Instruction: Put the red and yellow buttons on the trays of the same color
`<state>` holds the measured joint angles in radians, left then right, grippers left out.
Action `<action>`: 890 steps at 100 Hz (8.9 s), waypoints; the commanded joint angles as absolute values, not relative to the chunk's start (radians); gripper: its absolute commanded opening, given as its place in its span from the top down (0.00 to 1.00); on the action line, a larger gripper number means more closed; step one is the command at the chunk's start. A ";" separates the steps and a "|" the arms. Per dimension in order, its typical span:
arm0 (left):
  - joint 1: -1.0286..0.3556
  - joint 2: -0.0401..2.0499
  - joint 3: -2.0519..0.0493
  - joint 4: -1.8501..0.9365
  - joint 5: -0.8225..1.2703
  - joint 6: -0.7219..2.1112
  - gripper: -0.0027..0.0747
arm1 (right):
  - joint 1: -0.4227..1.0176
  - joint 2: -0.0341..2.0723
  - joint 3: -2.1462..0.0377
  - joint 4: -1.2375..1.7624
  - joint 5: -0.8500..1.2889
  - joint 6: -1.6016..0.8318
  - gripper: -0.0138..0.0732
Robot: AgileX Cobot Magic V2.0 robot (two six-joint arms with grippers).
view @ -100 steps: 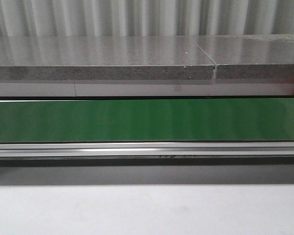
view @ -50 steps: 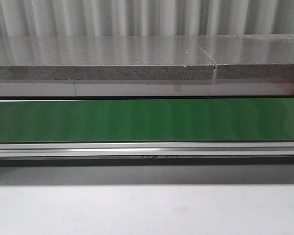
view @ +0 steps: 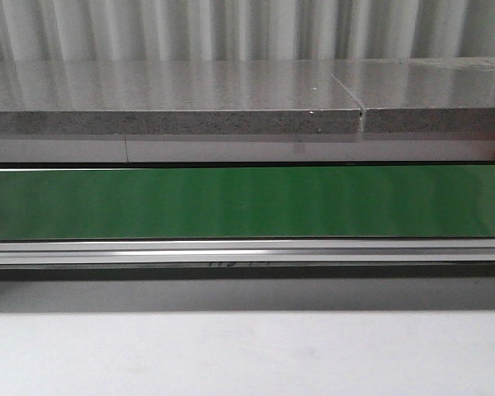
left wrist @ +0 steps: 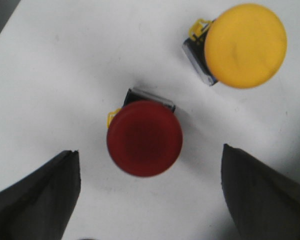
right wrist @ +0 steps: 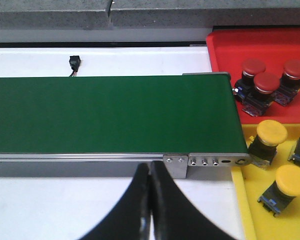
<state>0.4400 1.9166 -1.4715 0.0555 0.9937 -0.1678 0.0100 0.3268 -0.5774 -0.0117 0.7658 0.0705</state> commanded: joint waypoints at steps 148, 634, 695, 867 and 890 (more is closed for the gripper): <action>0.302 1.478 -1.448 -0.029 1.086 -0.036 0.85 | 0.011 0.335 -0.601 -0.012 0.697 0.064 0.91; 0.171 1.587 -1.277 -0.078 0.894 0.041 0.78 | 0.011 0.335 -0.601 -0.012 0.695 0.064 0.91; 0.166 1.574 -1.277 -0.109 0.880 0.072 0.27 | 0.011 0.335 -0.601 -0.012 0.695 0.064 0.91; -0.225 0.398 -0.627 -0.131 0.743 0.147 0.99 | 0.011 0.335 -0.601 -0.012 0.621 0.064 0.91; -0.225 0.362 -0.622 -0.131 0.743 0.147 0.99 | 0.011 0.335 -0.601 -0.012 0.594 0.064 0.91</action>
